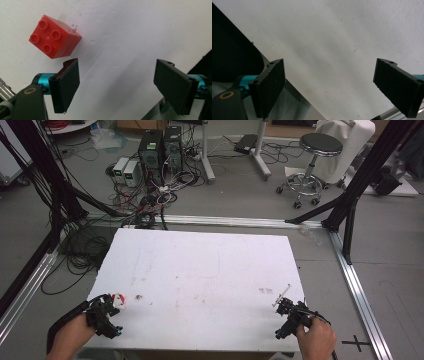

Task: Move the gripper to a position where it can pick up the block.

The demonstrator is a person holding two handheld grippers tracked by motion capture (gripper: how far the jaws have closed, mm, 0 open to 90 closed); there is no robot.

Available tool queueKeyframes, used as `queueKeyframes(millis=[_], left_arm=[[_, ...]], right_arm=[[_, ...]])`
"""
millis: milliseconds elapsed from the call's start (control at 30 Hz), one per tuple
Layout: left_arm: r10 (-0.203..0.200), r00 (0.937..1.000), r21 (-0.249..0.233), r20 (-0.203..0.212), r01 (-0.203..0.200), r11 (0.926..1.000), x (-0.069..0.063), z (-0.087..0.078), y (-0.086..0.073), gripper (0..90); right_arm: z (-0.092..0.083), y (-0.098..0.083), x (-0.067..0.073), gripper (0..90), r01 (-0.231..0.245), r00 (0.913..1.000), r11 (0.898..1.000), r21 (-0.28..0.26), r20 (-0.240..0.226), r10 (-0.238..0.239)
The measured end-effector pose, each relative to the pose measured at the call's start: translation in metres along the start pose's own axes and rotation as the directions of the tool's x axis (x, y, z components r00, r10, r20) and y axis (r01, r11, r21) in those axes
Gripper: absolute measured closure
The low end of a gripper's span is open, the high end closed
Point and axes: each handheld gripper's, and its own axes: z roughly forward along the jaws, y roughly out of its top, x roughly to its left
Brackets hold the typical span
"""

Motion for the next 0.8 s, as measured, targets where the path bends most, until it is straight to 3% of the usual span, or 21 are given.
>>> queueKeyframes(millis=[367, 800], left_arm=[[-0.006, 1.0, -0.016, -0.004, 0.006, 0.9999, 0.0011, -0.0042, -0.0004, 21.2], [0.003, 0.9999, 0.011, 0.011, -0.003, 0.9999, -0.001, -0.002, 0.0013, 21.2]], right_arm=[[0.0005, 0.0015, 0.0014, 10.0, -0.003, 1.0, 1.0, -0.001, -0.002, 0.003], [0.0029, 0.0003, 0.0008, 10.1, 0.001, 0.9999, 1.0, -0.002, -0.013, -0.001]])
